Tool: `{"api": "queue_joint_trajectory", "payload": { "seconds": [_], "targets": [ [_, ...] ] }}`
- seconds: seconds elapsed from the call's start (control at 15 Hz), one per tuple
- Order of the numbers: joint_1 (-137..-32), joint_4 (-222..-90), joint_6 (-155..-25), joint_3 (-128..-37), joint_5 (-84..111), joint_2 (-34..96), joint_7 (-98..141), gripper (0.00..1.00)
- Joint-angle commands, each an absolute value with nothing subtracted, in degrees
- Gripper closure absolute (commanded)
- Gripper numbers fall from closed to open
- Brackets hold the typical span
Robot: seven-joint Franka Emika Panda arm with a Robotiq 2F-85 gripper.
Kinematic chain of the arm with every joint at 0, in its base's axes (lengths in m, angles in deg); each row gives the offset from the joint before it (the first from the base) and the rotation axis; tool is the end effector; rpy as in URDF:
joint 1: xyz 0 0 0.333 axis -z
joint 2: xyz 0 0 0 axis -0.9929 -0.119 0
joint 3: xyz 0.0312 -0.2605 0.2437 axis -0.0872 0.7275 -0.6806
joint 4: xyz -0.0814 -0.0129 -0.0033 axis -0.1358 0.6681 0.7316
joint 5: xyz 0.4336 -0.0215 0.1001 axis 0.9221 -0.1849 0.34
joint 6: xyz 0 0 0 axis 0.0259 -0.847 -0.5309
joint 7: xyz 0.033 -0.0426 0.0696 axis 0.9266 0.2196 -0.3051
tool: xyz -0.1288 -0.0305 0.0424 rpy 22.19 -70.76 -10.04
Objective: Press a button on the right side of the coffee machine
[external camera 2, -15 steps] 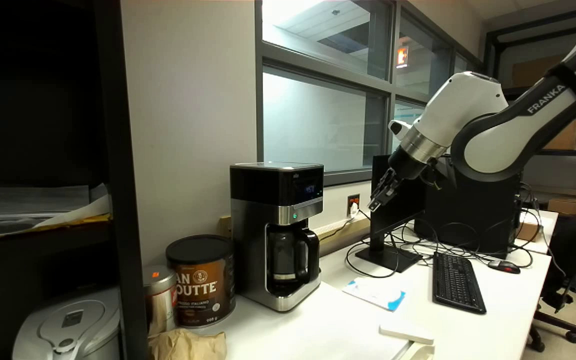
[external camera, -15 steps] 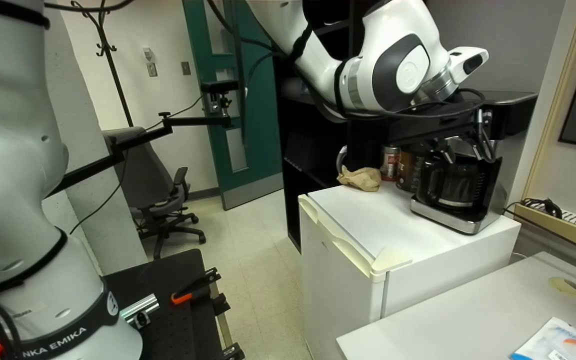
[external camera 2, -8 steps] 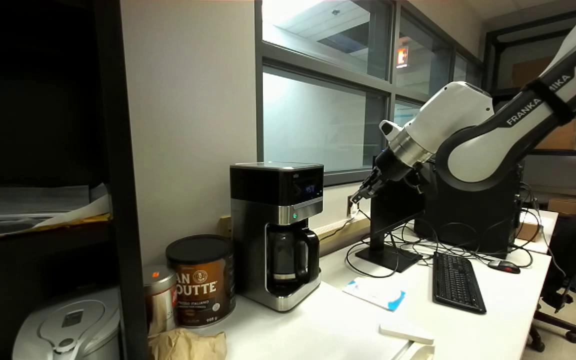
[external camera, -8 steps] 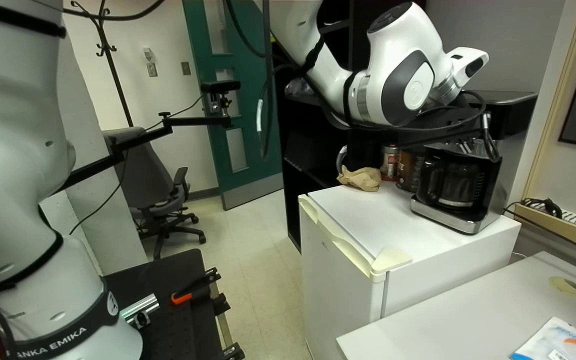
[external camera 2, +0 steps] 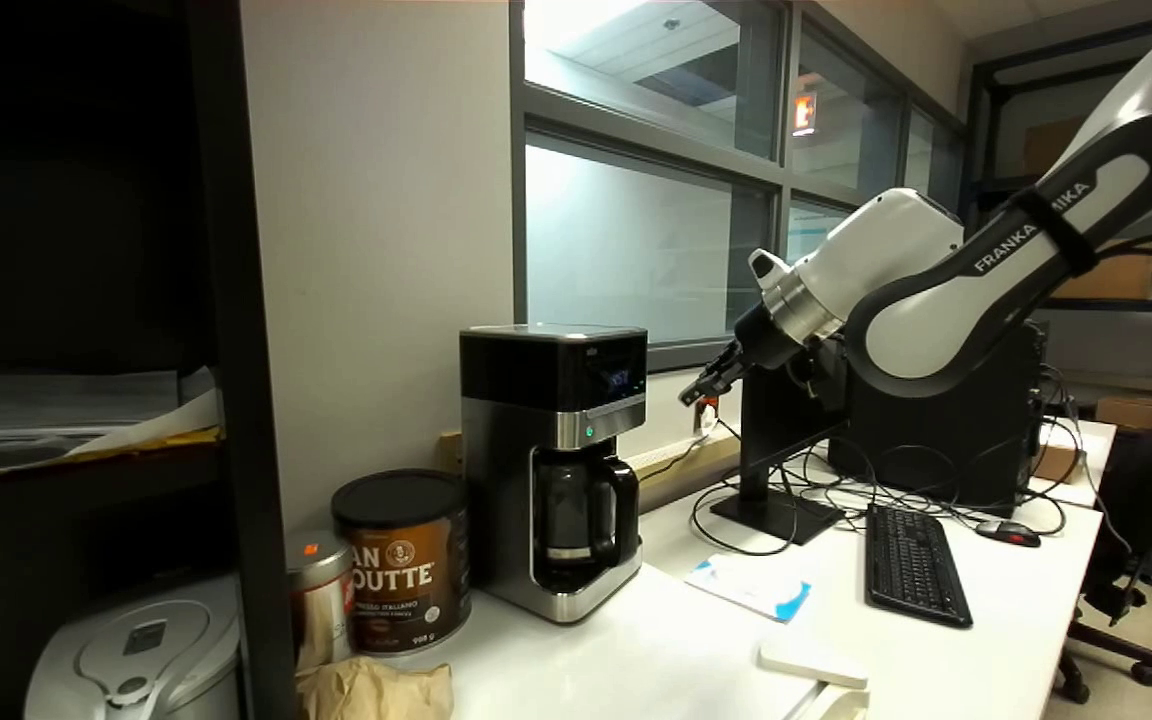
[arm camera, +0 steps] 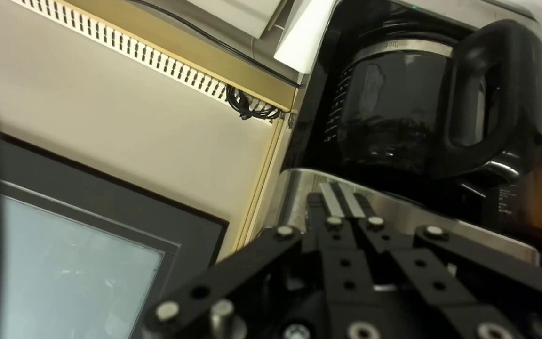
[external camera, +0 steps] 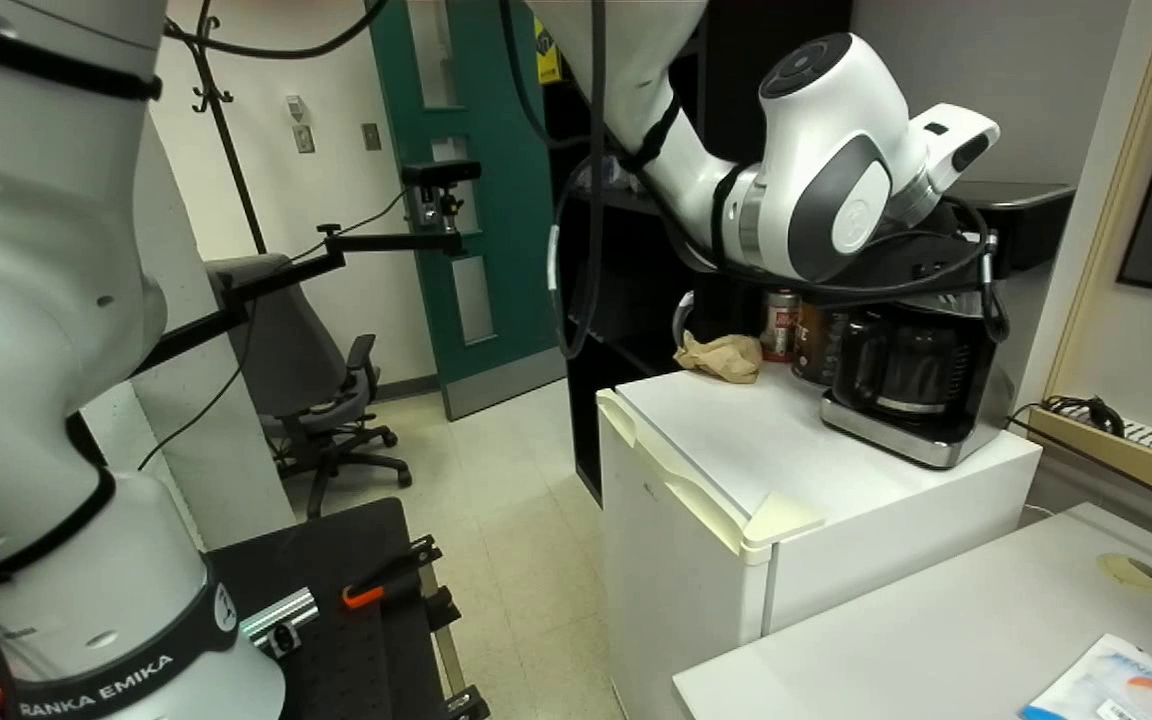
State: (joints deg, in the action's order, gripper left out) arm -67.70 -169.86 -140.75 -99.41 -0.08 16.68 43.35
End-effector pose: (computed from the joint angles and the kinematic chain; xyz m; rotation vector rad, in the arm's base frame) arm 0.7720 -0.0310 0.3203 2.6453 0.6337 1.2367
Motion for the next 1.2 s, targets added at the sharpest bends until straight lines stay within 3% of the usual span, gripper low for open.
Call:
{"api": "queue_joint_trajectory", "payload": {
  "seconds": [0.0,1.13],
  "targets": [
    [-65.6,-165.3,-142.0,-102.3,0.4,12.6,43.6,1.0],
    [-67.3,-154.0,-141.7,-104.3,0.7,3.8,41.0,1.0]
  ]
}}
